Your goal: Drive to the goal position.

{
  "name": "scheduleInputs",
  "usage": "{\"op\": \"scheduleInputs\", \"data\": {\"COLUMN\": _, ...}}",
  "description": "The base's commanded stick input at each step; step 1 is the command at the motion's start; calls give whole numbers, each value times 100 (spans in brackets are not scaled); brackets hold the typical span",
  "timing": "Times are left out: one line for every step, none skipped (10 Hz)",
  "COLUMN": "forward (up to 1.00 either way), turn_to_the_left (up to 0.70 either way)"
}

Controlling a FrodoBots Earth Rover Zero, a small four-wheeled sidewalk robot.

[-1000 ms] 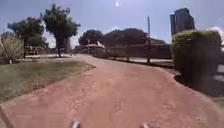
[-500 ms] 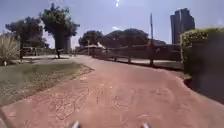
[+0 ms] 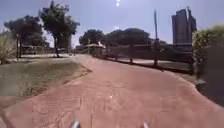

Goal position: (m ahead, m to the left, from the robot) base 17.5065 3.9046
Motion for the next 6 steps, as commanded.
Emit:
{"op": "scheduleInputs", "data": {"forward": 100, "turn_to_the_left": 0}}
{"op": "scheduleInputs", "data": {"forward": 100, "turn_to_the_left": 0}}
{"op": "scheduleInputs", "data": {"forward": 100, "turn_to_the_left": 0}}
{"op": "scheduleInputs", "data": {"forward": 100, "turn_to_the_left": 0}}
{"op": "scheduleInputs", "data": {"forward": 100, "turn_to_the_left": 0}}
{"op": "scheduleInputs", "data": {"forward": 100, "turn_to_the_left": 0}}
